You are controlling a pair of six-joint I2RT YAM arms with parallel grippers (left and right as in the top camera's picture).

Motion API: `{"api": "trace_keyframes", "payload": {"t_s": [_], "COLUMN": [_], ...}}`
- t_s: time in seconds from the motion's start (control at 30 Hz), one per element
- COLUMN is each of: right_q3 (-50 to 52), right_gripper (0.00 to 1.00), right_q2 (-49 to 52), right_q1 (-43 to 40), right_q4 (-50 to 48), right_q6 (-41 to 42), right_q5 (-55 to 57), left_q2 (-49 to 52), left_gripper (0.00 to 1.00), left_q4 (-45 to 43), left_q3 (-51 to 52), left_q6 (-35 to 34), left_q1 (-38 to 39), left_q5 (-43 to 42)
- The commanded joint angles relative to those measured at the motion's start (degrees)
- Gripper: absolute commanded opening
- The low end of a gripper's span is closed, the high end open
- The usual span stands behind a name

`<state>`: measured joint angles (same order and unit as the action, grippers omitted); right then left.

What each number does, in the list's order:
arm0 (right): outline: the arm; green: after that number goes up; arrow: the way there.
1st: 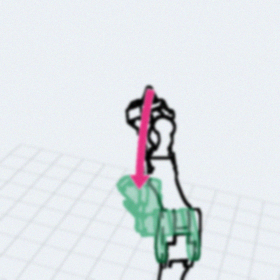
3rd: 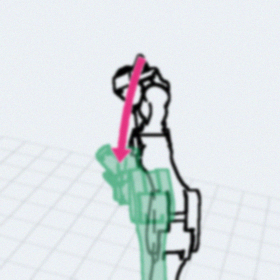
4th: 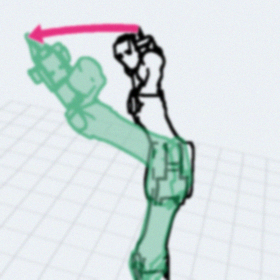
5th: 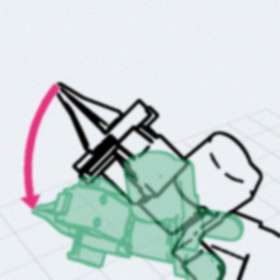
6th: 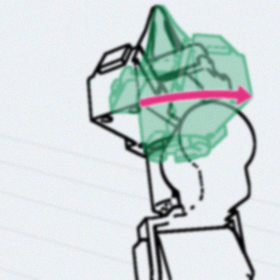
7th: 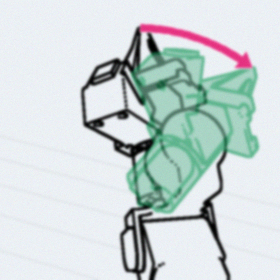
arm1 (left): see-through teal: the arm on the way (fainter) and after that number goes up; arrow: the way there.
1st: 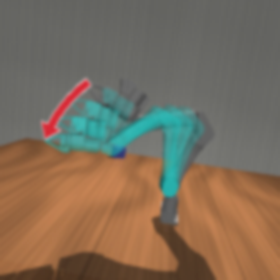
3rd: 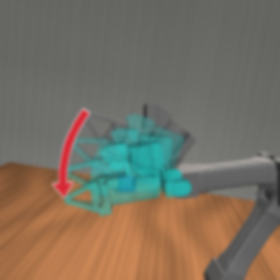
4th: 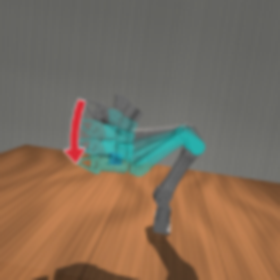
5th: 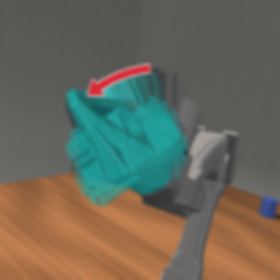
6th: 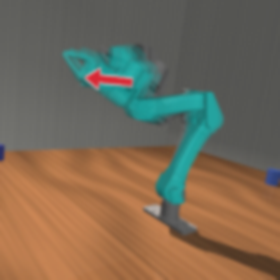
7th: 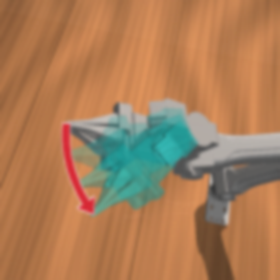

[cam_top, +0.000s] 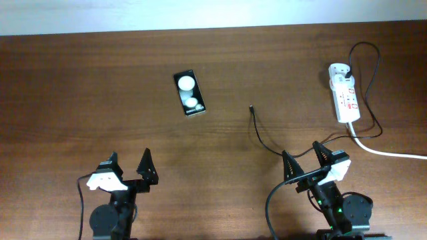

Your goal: Plug charger to phone and switch on socket

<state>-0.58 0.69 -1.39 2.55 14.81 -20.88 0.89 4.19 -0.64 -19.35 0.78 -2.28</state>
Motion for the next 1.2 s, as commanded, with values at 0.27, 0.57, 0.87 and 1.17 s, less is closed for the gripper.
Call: {"api": "trace_keyframes", "payload": {"t_s": [0.27,0.57,0.87,1.17], "right_q3": [0.26,0.26,0.26,0.26], "right_gripper": [0.99,0.99,0.99,0.99], "right_q2": [-0.48,-0.48,-0.48,-0.48], "right_q1": [0.26,0.26,0.26,0.26], "right_q4": [0.42,0.42,0.42,0.42], "right_q6": [0.11,0.11,0.11,0.11], "right_q5": [0.33,0.33,0.33,0.33], "left_q2": [-0.59,-0.59,-0.59,-0.59], "left_gripper": [0.99,0.99,0.99,0.99], "left_q4": [0.44,0.44,0.44,0.44], "left_q3": [0.15,0.15,0.15,0.15], "left_q6": [-0.35,-0.35,-0.35,-0.35], "left_q1": [-0.31,-0.31,-0.31,-0.31], "left_q5": [0.63,0.63,0.63,0.63]}}
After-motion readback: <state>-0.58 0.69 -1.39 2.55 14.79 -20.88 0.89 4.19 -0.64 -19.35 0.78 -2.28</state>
